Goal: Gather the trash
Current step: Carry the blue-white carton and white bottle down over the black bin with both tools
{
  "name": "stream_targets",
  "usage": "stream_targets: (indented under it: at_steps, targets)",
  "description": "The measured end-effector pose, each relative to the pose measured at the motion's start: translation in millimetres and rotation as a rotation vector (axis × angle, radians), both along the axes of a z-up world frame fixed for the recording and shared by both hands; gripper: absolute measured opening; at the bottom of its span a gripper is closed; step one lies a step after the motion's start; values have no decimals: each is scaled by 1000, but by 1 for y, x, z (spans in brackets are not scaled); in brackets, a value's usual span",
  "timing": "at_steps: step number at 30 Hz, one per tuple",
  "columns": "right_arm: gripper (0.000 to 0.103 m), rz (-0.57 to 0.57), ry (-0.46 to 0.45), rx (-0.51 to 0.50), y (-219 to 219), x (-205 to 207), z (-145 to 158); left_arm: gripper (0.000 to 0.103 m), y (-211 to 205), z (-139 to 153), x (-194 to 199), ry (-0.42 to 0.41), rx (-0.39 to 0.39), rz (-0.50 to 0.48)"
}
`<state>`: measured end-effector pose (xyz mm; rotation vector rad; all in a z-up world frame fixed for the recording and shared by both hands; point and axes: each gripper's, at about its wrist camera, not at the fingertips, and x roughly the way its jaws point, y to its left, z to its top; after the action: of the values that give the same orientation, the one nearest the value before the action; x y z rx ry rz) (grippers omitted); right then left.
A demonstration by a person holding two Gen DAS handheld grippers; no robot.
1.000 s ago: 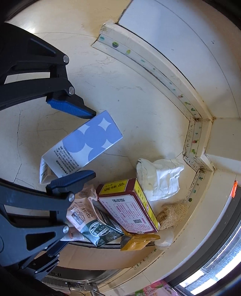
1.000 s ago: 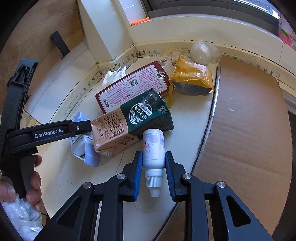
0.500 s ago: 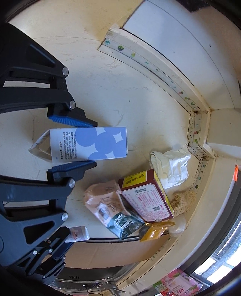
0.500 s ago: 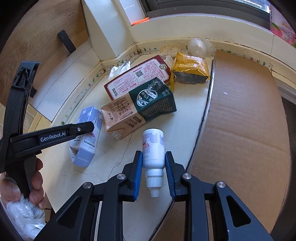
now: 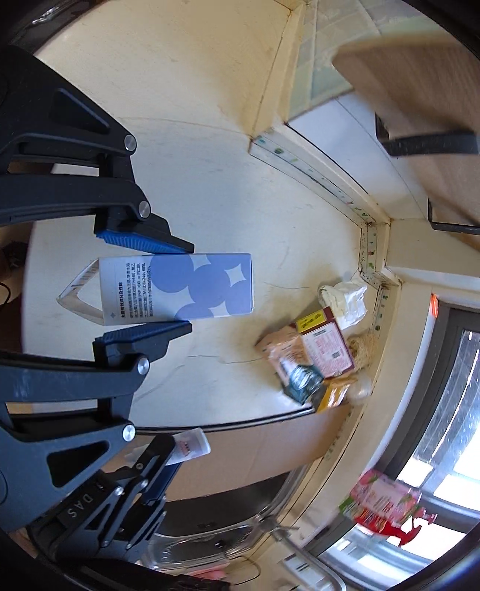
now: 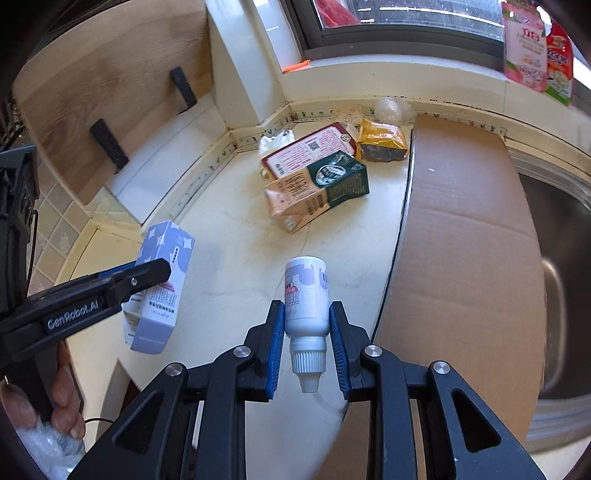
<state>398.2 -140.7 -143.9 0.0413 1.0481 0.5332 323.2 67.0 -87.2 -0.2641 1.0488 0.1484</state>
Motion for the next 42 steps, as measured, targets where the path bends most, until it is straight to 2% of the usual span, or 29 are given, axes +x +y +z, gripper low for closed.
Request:
stream_targets:
  at_steps: [10, 16, 19, 26, 31, 35, 42]
  targets:
    - [24, -13, -25, -30, 18, -139, 26, 31, -6, 10, -124, -27, -20, -101]
    - [24, -3, -2, -59, 28, -218, 18, 31, -13, -9, -181, -8, -27, -165]
    - [24, 17, 31, -89, 30, -251, 5, 31, -14, -26, -204, 32, -39, -181]
    - [24, 31, 156, -143, 29, -292, -42, 31, -12, -76, -228, 140, -81, -179]
    - [24, 29, 263, -185, 25, -308, -98, 31, -18, -123, -235, 210, -114, -171]
    - [24, 13, 337, -188, 24, -310, -144, 31, -25, -173, -238, 266, -140, -157]
    - [24, -9, 429, -175, 19, -316, -235, 31, -21, -269, -236, 313, -173, -101]
